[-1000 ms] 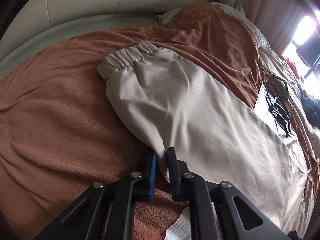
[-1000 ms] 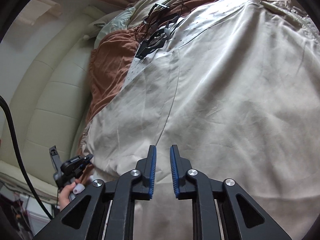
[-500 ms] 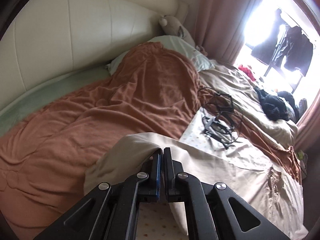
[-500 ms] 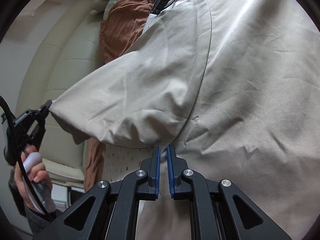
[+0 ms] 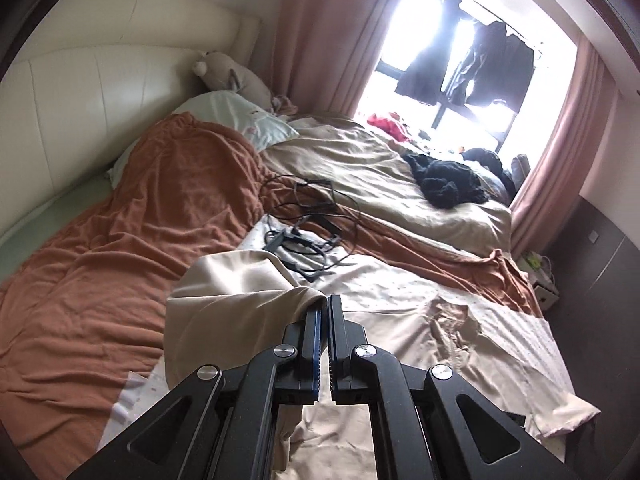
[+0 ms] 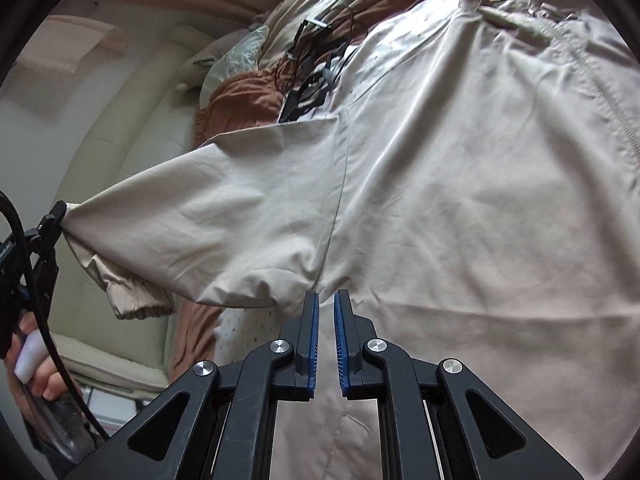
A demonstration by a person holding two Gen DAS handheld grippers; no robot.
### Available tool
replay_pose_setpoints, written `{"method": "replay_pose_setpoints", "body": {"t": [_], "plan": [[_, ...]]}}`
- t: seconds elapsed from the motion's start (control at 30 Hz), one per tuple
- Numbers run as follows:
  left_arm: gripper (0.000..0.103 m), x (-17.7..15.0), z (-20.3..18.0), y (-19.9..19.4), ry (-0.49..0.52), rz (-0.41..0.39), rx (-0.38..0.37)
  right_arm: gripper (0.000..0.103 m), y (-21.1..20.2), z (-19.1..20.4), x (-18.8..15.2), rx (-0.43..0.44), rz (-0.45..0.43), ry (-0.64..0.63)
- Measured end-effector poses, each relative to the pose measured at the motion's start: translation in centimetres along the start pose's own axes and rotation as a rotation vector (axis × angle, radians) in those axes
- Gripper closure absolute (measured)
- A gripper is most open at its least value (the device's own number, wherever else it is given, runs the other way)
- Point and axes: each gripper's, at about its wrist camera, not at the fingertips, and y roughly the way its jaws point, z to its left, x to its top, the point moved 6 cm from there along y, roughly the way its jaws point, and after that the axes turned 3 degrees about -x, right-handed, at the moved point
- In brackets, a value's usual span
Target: Fold large clothes
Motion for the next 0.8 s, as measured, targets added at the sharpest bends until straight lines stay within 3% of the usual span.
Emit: {"method": "replay_pose_setpoints", "body": {"t": [0.3,0.53,0.67,0.77,0.8], "plan": [[0.101,-3.7,-7.8,1.5,0.061,0.088,-0.143,0.092,-8.4,-5.2,-0.1,-0.042,-0.135,0.081],[0.100,-7.2,-12.4,3.8,0.112,0.176,-0.236,0.092,-9.5,-7.6,0.8,-0.044,-0.154,0.149],[0.097,-10.1,-13.5,6.6,0.098,0.292,-0.249,0.092,-9.7,-8.0,1.3,-0.042,-0.159,0.165],[0.066,-13.0,-13.7,8.5,0.030,0.410,-0.312,0.089,-9.7,-8.3,1.5,-0.035,-0.158,0.176],[0.049,-13.7,-13.8,8.7,0.000,0.429,-0.340,0.085,-9.8,-8.4,1.6,-0.039,-0.162,0.181]]}}
